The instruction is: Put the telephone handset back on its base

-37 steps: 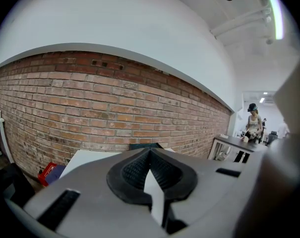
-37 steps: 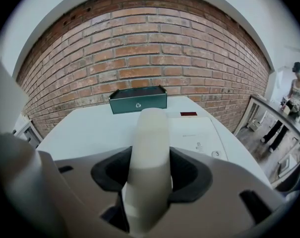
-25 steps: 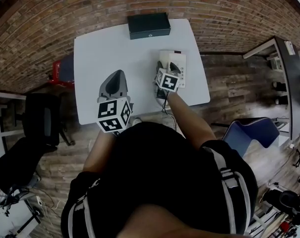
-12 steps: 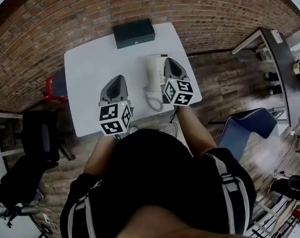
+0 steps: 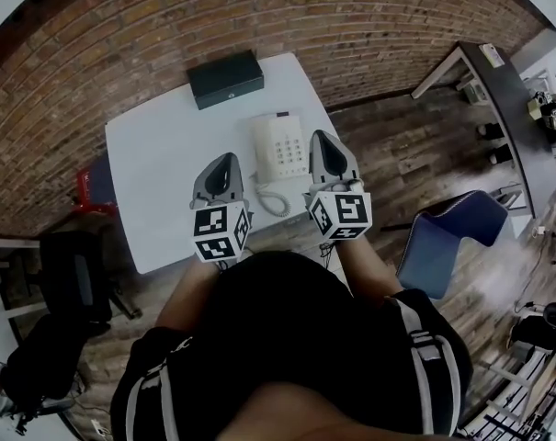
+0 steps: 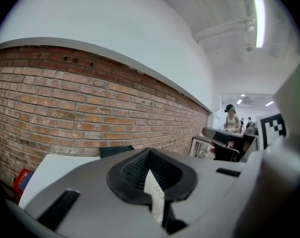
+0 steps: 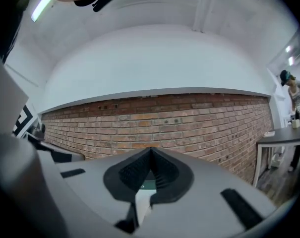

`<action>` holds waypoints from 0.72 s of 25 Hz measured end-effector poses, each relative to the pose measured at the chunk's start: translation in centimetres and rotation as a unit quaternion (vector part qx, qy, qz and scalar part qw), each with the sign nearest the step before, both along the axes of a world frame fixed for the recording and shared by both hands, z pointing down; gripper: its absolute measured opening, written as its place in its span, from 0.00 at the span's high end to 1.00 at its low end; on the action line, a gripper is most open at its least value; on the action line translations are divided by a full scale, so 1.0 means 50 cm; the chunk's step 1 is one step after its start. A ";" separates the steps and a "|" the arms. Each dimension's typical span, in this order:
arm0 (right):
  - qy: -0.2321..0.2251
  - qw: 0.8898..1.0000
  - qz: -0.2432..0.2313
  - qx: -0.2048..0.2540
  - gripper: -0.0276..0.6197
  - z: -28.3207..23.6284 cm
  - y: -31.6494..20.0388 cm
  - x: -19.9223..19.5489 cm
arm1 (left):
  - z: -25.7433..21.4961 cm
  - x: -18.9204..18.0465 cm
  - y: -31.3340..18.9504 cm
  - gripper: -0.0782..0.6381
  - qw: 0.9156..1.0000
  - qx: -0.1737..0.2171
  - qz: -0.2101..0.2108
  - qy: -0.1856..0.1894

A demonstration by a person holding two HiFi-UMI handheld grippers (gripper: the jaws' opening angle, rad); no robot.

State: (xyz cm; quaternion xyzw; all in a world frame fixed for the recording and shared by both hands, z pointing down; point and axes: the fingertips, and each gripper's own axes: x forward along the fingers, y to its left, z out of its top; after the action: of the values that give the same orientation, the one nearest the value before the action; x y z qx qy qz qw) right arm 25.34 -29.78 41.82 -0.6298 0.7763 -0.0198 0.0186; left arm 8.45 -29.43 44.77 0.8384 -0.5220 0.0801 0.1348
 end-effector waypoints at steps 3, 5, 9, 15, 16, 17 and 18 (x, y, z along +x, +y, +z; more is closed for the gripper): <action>-0.011 1.000 0.003 -0.002 0.96 -0.002 0.011 0.009 | -0.006 0.013 0.002 0.90 1.000 0.008 0.006 -0.009; -0.014 1.000 0.005 -0.003 0.96 -0.002 0.013 0.014 | -0.013 0.019 0.002 0.90 1.000 0.013 0.007 -0.008; 0.002 1.000 0.002 0.003 0.96 -0.004 0.021 0.009 | -0.020 0.027 0.005 0.90 1.000 0.021 0.009 -0.004; -0.024 1.000 -0.002 -0.005 0.96 -0.005 0.028 0.006 | -0.026 0.036 0.016 0.90 1.000 0.022 0.014 -0.003; -0.027 1.000 -0.002 -0.004 0.96 -0.007 0.029 0.005 | -0.028 0.035 0.017 0.90 1.000 0.024 0.015 -0.002; -0.030 1.000 -0.002 -0.004 0.96 -0.008 0.029 0.003 | -0.030 0.034 0.019 0.90 1.000 0.026 0.015 -0.001; -0.033 0.999 -0.003 -0.004 0.96 -0.008 0.030 0.000 | -0.030 0.033 0.021 0.90 1.000 0.027 0.016 0.000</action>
State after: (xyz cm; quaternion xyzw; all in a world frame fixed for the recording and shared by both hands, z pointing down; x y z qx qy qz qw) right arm 25.35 -28.27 41.42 -0.6269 0.7768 -0.0434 0.0418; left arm 10.12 -28.40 43.27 0.8501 -0.5103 0.0685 0.1106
